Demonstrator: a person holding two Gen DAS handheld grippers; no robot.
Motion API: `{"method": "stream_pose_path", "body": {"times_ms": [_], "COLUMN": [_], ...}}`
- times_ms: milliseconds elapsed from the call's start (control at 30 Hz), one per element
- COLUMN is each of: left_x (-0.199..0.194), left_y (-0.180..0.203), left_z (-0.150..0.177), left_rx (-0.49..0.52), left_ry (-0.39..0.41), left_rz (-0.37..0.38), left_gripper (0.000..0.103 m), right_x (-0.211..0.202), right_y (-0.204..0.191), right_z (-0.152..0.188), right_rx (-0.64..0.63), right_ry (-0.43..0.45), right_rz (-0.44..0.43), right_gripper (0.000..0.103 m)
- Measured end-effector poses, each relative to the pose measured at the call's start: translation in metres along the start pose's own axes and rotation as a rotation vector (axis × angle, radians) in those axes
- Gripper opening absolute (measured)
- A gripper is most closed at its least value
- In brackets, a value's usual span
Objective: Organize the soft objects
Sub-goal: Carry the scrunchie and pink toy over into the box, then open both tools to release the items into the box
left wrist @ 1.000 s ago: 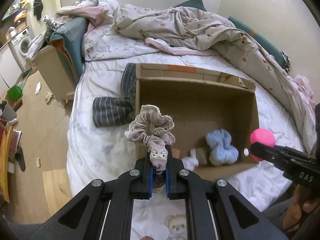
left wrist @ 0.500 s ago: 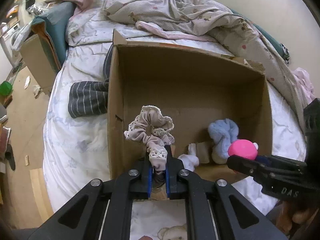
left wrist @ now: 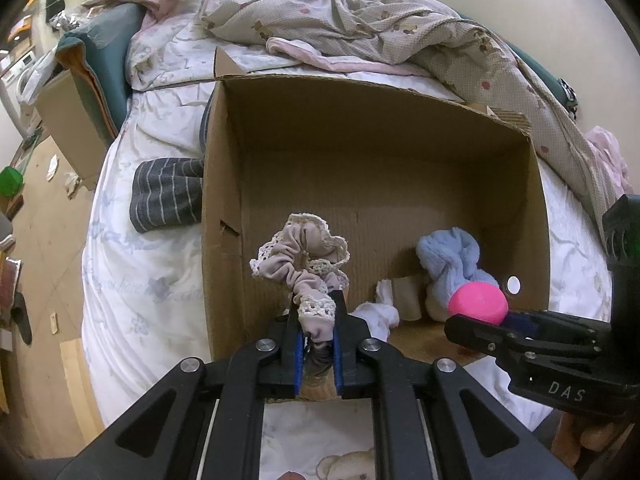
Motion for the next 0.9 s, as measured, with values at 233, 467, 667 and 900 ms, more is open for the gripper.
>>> {"method": "stream_pose_path", "body": {"times_ms": [233,467,667,900], "left_x": [-0.005,-0.023,-0.063,-0.120], "left_y": [0.002,0.004,-0.004,-0.012], "left_z": [0.000,-0.008,-0.024,-0.036], "left_rx": [0.015,0.018,0.008,0.033], "left_ry": [0.018,0.069,0.155,0.276], "left_rz": [-0.012,0.005,-0.035,-0.097], "left_gripper": [0.014,0.074,0.084,0.084], "right_x": [0.000,-0.023,-0.072,-0.129], "right_y": [0.001,-0.005,-0.010,-0.024], "right_z": [0.002,-0.013,-0.032,-0.039], "right_rx": [0.015,0.067,0.048,-0.041], "right_ry": [-0.003,0.080,0.231,0.374], "right_rz": [-0.011,-0.100,-0.112,-0.031], "right_gripper": [0.041,0.047,0.070,0.103]}}
Point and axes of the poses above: each gripper's, at about its wrist camera, not at the fingertips, and x roughly the way its jaws point, y to its right, z to its underside, the point moved 9 cm from there along x, roughly the way its jaws point, and after that the axes turned 6 degrees about y, right-handed, at the moved point
